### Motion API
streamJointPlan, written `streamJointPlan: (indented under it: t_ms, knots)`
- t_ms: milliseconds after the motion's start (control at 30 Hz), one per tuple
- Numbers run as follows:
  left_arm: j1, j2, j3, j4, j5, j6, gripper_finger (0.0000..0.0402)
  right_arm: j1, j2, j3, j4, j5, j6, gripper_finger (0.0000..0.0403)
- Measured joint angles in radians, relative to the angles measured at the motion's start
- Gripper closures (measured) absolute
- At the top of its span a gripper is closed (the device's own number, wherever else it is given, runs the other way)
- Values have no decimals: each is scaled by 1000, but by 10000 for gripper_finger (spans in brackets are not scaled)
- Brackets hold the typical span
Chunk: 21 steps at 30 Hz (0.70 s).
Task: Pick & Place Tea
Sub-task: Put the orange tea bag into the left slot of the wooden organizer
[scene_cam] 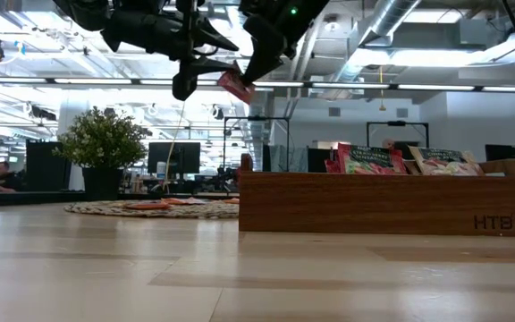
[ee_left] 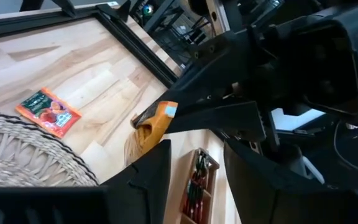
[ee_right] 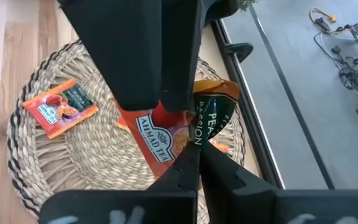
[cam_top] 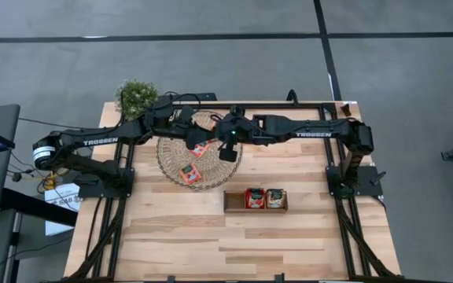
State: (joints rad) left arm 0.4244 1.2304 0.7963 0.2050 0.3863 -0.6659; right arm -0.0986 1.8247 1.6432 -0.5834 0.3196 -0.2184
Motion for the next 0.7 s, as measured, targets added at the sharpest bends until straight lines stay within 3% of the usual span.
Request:
streamJointPlan:
  t_ms: [300, 600, 700]
  knots:
    - [0, 0, 0, -53, -73, 26, 275, 15, 0, 0, 0, 0, 1, 403]
    - [0, 22, 0, -47, -110, 46, 388, 20, -1, 0, -3, 0, 8, 403]
    - [0, 27, 0, -39, -110, 47, 398, 20, -1, 0, -3, 0, 8, 403]
